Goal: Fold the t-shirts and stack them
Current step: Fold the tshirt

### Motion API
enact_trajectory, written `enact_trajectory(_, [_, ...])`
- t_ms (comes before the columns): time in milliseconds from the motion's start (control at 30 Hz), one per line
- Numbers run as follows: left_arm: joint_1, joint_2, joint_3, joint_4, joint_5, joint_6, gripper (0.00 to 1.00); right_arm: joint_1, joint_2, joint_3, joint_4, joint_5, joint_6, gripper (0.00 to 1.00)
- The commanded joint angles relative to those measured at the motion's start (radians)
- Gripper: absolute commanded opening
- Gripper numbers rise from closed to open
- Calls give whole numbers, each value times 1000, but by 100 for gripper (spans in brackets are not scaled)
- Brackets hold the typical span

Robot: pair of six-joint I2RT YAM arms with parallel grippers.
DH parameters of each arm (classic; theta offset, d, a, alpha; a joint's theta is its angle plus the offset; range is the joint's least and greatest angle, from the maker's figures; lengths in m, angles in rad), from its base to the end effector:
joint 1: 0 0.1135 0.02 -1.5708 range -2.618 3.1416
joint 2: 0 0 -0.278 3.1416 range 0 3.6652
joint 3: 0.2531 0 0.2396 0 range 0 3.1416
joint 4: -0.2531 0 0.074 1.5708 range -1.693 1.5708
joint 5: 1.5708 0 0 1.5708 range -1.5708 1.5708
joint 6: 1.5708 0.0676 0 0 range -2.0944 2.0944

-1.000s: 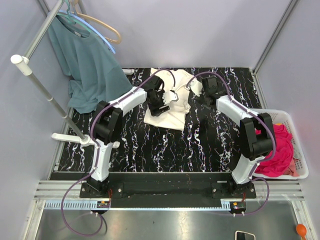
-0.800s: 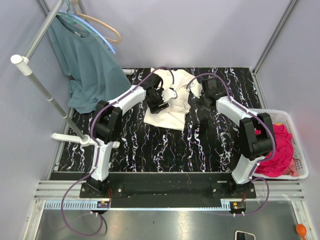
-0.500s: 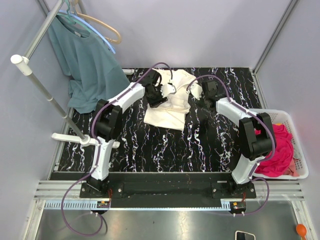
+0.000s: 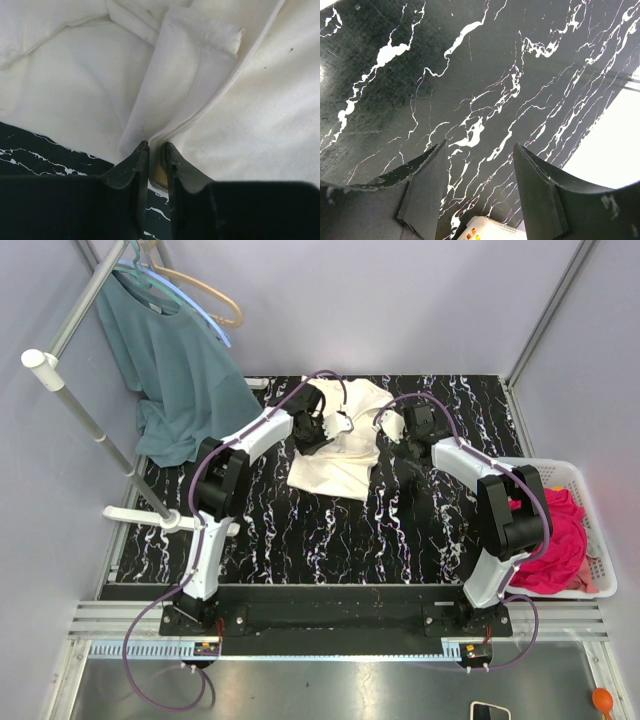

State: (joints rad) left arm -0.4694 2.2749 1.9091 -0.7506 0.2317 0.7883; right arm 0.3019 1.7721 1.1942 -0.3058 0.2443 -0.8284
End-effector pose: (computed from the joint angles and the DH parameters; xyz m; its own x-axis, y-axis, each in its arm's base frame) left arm 0.4384 -0.2398 0.1728 -0.1890 0.8698 -0.4558 0.9421 0.2916 0.1658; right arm 0.3784 0.1007 0.2015 -0.3944 -0.8716 -0.2910 -0.6399 0.4878 -0.5938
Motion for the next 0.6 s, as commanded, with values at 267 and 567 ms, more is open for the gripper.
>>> enact_trajectory(267, [9, 17, 64, 103, -135, 6, 0, 3, -28, -11, 33, -4, 31, 62])
enact_trajectory(567, [9, 23, 67, 204, -254, -21, 31, 3, -26, -25, 30, -25, 55, 62])
